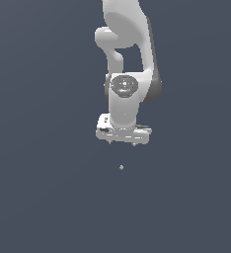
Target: Pick up the object and move it to a goal position.
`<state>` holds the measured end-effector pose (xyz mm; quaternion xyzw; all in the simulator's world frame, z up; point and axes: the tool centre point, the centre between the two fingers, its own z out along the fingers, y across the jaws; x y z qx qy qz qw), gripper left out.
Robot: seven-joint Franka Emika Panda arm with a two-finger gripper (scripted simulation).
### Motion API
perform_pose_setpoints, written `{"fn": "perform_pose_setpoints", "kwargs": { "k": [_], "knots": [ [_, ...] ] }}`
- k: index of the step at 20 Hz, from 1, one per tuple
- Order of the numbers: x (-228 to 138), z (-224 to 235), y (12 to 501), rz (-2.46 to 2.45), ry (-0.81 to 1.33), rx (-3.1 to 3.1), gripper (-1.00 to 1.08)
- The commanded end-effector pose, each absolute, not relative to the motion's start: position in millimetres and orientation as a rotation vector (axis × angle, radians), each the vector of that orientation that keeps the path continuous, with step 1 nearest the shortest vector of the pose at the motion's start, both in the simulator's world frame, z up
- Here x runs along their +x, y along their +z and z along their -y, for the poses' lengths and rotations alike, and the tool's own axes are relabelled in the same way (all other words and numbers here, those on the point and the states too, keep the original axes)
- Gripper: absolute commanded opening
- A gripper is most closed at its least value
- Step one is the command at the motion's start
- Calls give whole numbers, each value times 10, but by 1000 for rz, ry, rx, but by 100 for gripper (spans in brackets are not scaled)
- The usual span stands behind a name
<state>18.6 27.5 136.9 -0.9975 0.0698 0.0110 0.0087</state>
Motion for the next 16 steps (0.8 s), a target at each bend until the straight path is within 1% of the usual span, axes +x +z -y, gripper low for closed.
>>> {"fn": "perform_pose_setpoints", "kwargs": {
  "k": [1, 8, 16],
  "knots": [
    [283, -276, 1263, -301, 31, -3111, 100],
    [569, -280, 909, -559, 16, -3083, 100],
    [737, -287, 649, -729, 3, -3054, 100]
  ]
}}
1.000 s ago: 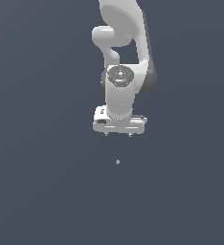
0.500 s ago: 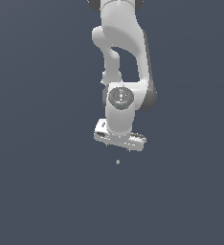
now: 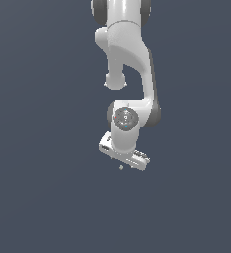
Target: Pick up the object and move it to a goal position.
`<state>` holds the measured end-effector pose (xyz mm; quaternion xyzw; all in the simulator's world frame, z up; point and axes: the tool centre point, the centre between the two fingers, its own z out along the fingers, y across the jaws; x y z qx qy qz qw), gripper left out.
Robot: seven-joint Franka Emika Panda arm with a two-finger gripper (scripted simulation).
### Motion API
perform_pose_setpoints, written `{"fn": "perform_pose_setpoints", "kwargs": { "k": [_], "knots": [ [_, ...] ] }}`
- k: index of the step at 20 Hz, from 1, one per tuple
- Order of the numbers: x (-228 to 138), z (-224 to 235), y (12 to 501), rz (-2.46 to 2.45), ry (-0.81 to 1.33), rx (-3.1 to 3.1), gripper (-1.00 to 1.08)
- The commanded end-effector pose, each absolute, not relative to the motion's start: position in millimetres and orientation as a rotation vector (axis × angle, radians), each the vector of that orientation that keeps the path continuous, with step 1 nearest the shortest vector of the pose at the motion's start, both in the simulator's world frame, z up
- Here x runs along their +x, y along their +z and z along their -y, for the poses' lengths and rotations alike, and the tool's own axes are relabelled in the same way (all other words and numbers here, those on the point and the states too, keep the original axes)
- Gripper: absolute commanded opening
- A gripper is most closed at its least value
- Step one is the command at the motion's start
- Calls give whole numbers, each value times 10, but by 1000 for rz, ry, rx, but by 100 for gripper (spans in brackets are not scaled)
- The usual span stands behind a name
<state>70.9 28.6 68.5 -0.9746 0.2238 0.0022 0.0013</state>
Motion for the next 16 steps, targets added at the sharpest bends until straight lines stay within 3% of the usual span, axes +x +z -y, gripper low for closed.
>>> {"fn": "perform_pose_setpoints", "kwargs": {
  "k": [1, 16],
  "knots": [
    [747, -287, 631, -741, 2, -3052, 100],
    [758, -288, 297, -764, 1, -3047, 100]
  ]
}}
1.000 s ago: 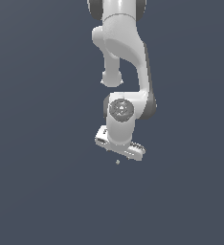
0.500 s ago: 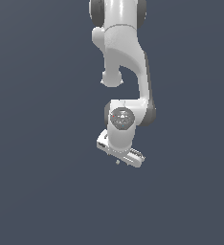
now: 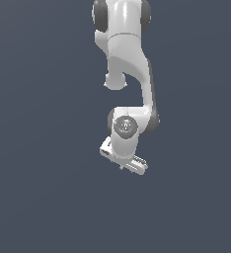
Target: Pick up the object and move it to a goal position.
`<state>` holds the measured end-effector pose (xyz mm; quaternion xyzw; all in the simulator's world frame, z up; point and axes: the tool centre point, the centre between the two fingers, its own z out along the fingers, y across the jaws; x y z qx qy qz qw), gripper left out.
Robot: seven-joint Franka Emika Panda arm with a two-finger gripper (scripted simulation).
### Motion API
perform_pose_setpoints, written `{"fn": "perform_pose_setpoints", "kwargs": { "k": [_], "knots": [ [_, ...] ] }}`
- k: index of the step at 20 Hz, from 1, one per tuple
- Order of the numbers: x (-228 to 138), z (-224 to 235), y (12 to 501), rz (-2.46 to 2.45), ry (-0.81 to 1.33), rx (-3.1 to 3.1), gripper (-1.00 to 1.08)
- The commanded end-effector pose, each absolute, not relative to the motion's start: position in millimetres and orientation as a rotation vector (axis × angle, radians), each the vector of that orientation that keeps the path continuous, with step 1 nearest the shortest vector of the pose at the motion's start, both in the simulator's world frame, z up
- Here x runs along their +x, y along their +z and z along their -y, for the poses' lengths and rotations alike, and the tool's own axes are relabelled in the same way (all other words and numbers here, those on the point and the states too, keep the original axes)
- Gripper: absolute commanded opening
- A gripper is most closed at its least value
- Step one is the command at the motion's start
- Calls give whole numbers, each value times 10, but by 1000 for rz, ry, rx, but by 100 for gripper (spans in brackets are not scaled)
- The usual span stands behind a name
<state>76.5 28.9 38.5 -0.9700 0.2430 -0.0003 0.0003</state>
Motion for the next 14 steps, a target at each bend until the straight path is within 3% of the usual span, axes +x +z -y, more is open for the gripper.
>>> {"fn": "perform_pose_setpoints", "kwargs": {
  "k": [1, 9, 10, 14],
  "knots": [
    [756, -288, 243, -765, 1, -3047, 100],
    [770, -289, 88, -767, 0, -3046, 100],
    [770, -289, 88, -767, 0, -3046, -100],
    [770, -289, 88, -767, 0, -3046, -100]
  ]
}}
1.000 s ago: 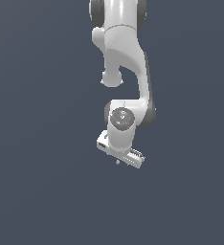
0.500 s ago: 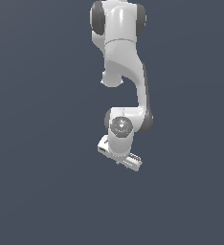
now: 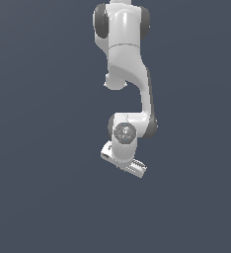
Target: Pick up the object and move it to a goal position.
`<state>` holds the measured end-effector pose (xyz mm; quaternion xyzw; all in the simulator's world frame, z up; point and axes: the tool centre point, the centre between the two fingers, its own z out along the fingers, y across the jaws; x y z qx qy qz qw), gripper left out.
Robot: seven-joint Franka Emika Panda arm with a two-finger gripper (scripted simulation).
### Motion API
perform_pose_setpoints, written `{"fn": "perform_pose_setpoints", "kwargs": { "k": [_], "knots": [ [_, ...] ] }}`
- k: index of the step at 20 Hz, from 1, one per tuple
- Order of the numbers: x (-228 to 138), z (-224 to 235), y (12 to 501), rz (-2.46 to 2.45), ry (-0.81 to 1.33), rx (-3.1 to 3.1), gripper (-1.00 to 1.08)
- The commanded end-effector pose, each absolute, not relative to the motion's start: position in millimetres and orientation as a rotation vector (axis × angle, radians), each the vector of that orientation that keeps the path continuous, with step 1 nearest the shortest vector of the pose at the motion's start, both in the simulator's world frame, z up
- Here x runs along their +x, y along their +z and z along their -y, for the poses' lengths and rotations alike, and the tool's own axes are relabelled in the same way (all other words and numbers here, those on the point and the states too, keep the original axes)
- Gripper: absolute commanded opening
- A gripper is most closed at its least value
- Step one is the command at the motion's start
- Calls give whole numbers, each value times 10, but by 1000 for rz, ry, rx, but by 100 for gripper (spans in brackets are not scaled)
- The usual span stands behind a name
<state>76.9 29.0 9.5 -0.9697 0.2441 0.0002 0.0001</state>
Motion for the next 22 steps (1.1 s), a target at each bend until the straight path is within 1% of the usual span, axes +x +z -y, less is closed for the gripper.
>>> {"fn": "perform_pose_setpoints", "kwargs": {
  "k": [1, 12, 22],
  "knots": [
    [770, -289, 88, -767, 0, -3046, -100],
    [732, -314, 139, -766, 0, -3046, -100],
    [473, -451, 428, -766, 0, -3046, -100]
  ]
}}
